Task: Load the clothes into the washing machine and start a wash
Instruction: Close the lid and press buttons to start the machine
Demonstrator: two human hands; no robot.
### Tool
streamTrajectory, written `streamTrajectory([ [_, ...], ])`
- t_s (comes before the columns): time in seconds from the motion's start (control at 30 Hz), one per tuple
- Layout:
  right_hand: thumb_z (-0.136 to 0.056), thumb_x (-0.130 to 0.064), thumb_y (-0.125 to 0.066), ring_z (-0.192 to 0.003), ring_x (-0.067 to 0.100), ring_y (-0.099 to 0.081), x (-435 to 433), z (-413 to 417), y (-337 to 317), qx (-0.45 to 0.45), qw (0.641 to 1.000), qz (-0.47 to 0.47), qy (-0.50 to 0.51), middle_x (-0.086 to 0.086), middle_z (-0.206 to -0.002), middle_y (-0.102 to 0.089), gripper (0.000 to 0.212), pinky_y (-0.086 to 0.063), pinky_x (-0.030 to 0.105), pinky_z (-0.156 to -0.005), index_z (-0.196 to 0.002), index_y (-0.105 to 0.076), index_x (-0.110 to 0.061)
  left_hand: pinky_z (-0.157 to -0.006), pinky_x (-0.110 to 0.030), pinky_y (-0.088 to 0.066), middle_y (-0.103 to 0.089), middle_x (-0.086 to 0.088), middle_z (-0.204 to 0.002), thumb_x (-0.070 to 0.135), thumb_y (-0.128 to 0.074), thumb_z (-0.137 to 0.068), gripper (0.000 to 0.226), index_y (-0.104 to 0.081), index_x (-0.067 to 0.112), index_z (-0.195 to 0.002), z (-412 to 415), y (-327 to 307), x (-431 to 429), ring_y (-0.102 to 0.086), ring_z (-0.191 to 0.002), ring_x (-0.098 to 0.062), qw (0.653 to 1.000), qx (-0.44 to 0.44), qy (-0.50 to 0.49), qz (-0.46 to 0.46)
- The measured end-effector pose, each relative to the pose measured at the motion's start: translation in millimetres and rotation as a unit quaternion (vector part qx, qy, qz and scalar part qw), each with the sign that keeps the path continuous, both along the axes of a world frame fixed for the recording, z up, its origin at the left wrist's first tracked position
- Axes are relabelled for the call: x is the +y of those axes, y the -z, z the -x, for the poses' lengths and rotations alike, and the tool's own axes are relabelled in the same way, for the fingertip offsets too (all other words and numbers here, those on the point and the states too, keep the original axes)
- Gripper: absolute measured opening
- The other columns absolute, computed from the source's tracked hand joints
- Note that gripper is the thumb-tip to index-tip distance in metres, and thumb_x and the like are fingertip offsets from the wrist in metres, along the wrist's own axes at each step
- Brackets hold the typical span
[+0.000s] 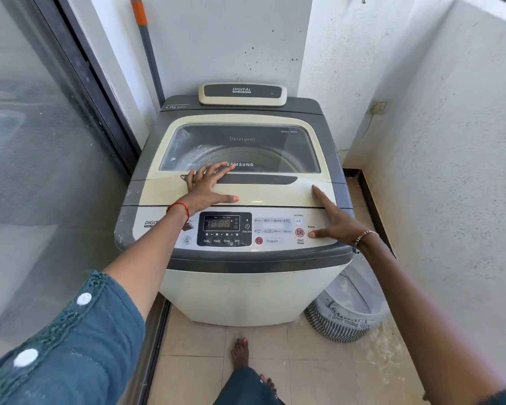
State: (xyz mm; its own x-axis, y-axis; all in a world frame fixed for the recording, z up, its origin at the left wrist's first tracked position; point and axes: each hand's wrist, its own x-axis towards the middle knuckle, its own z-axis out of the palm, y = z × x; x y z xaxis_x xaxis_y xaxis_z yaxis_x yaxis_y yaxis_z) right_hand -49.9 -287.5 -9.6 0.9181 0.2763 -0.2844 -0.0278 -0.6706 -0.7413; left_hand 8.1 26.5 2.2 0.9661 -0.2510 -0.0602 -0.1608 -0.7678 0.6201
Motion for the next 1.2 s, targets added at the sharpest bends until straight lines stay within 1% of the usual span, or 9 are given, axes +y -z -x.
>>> streamTrajectory([
  [0.1, -0.075, -0.007, -0.073, -0.145, 0.019, -0.003, 0.0, 0.6, 0.2, -0.002, 1.000, 0.000, 0.004, 0.001, -0.158, -0.001, 0.105, -0.009, 0.043, -0.119, -0.147, 0.001, -0.027, -0.109, -0.033, 0.018, -0.021, 0.017, -0.151, 0.054, -0.068, -0.064, 0.087, -0.030, 0.043, -0.141, -0.5, 1.7, 0.8, 0.002, -0.143, -0.011, 1.000, -0.005, 0.003, 0.007],
  [0.2, -0.076, -0.006, -0.072, -0.145, 0.018, -0.003, 0.7, 1.1, -0.4, -0.004, 1.000, -0.001, 0.005, 0.000, -0.157, -0.002, 0.103, -0.009, 0.041, -0.119, -0.147, 0.000, -0.025, -0.109, -0.033, 0.018, -0.022, 0.018, -0.150, 0.056, -0.066, -0.063, 0.086, -0.031, 0.043, -0.141, -0.6, 1.7, 2.0, 0.002, -0.143, -0.011, 1.000, -0.006, 0.004, 0.012],
  [0.4, -0.076, -0.001, -0.070, -0.145, 0.017, -0.004, 1.1, 1.5, -0.8, 0.003, 1.000, -0.020, 0.015, 0.001, -0.157, -0.004, 0.101, -0.008, 0.038, -0.119, -0.148, -0.003, -0.024, -0.109, -0.034, 0.017, -0.025, 0.017, -0.149, 0.046, -0.073, -0.072, 0.079, -0.033, 0.040, -0.140, -1.0, 3.5, 3.0, -0.001, -0.143, -0.012, 1.000, -0.017, 0.007, 0.021],
  [0.47, -0.076, 0.003, -0.069, -0.145, 0.018, -0.006, 2.5, 2.0, -2.4, 0.005, 0.999, -0.031, 0.024, 0.000, -0.157, -0.006, 0.099, -0.009, 0.036, -0.118, -0.148, -0.006, -0.023, -0.109, -0.034, 0.017, -0.025, 0.017, -0.149, 0.048, -0.071, -0.071, 0.080, -0.033, 0.040, -0.140, -1.0, 4.5, 3.4, -0.001, -0.143, -0.012, 1.000, -0.019, 0.008, 0.021],
  [0.6, -0.073, 0.007, -0.069, -0.143, 0.019, -0.014, 4.8, 2.1, -3.9, -0.003, 0.998, -0.038, 0.049, 0.001, -0.156, -0.013, 0.099, -0.014, 0.033, -0.115, -0.148, -0.010, -0.023, -0.110, -0.035, 0.017, -0.026, 0.017, -0.149, 0.039, -0.070, -0.079, 0.072, -0.033, 0.040, -0.141, -2.1, 6.2, 3.6, -0.001, -0.143, -0.013, 0.999, -0.023, 0.003, 0.027],
  [0.8, -0.072, 0.008, -0.069, -0.142, 0.020, -0.017, 6.6, 1.4, -3.5, -0.008, 0.998, -0.034, 0.058, 0.003, -0.155, -0.016, 0.100, -0.016, 0.031, -0.114, -0.148, -0.012, -0.022, -0.110, -0.036, 0.016, -0.026, 0.016, -0.149, 0.048, -0.070, -0.074, 0.076, -0.034, 0.040, -0.140, -2.9, 7.6, 4.2, -0.003, -0.143, -0.014, 0.999, -0.027, 0.003, 0.018],
  [0.9, -0.072, 0.008, -0.068, -0.143, 0.020, -0.014, 8.5, 2.3, -3.6, -0.010, 0.998, -0.027, 0.056, 0.001, -0.156, -0.012, 0.102, -0.016, 0.033, -0.114, -0.148, -0.009, -0.027, -0.110, -0.037, 0.015, -0.026, 0.016, -0.149, 0.056, -0.062, -0.064, 0.082, -0.035, 0.040, -0.140, -2.4, 7.1, 2.8, -0.005, -0.142, -0.014, 1.000, -0.027, -0.002, 0.008],
  [1.03, -0.073, 0.010, -0.067, -0.145, 0.020, -0.009, 12.7, 5.3, -11.2, -0.020, 0.998, -0.011, 0.059, 0.001, -0.158, -0.005, 0.106, -0.015, 0.034, -0.115, -0.147, -0.004, -0.032, -0.111, -0.038, 0.013, -0.026, 0.015, -0.149, 0.059, -0.060, -0.060, 0.086, -0.035, 0.040, -0.140, -2.1, 5.9, -0.3, -0.007, -0.142, -0.015, 0.999, -0.035, -0.008, -0.016],
  [1.2, -0.078, 0.001, -0.067, -0.144, 0.021, -0.013, 9.2, 14.9, -8.7, -0.027, 0.997, -0.021, 0.074, 0.000, -0.157, -0.009, 0.100, -0.018, 0.039, -0.115, -0.147, -0.004, -0.033, -0.111, -0.039, 0.013, -0.025, 0.015, -0.149, 0.061, -0.060, -0.059, 0.089, -0.032, 0.041, -0.141, -0.9, 5.7, -0.4, -0.007, -0.142, -0.015, 0.999, -0.038, -0.005, -0.030],
])
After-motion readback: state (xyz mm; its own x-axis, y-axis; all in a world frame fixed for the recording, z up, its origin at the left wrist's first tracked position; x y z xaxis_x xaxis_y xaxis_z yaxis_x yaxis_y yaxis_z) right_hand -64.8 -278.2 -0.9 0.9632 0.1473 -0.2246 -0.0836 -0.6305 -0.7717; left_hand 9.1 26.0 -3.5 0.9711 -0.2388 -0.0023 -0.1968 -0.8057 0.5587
